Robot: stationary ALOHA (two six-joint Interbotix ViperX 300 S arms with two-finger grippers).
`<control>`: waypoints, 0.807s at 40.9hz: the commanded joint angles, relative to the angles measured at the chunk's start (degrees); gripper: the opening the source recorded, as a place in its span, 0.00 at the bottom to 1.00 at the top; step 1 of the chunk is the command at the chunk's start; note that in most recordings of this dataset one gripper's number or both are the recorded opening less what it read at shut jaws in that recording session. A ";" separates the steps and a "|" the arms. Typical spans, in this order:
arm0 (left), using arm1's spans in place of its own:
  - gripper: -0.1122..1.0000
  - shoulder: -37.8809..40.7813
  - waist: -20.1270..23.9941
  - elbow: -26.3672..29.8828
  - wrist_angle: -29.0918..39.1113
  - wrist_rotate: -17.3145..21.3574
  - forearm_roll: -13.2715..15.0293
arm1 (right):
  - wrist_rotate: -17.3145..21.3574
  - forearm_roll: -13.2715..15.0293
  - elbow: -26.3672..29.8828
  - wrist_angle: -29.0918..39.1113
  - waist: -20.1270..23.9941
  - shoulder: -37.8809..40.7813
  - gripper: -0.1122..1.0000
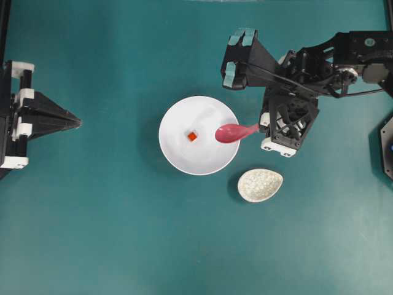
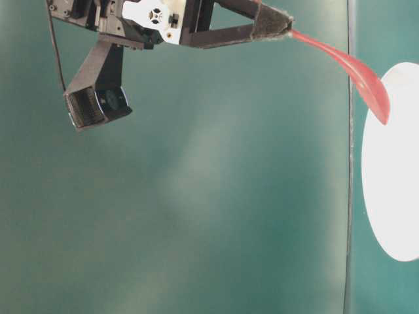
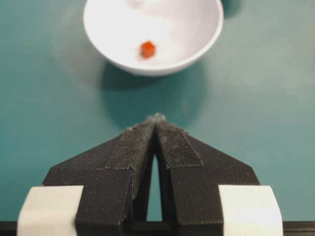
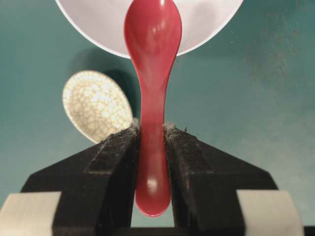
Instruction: Grip the spoon and scoop the red block from the bowl with right arm.
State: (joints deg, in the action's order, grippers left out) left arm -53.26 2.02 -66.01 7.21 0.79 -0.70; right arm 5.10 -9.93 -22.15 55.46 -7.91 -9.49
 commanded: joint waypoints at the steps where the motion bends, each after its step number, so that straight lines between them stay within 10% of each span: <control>1: 0.10 0.26 0.00 1.41 -0.18 0.09 -0.18 | -0.26 0.00 0.70 -0.35 0.09 -1.41 0.32; 33: 0.10 0.62 0.00 1.41 -0.18 0.09 -0.18 | -2.64 0.18 3.78 -2.29 0.18 6.33 0.32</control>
State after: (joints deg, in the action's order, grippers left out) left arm -53.00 2.02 -66.01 7.21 0.88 -0.70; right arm 2.72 -9.84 -20.65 53.44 -7.91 -3.16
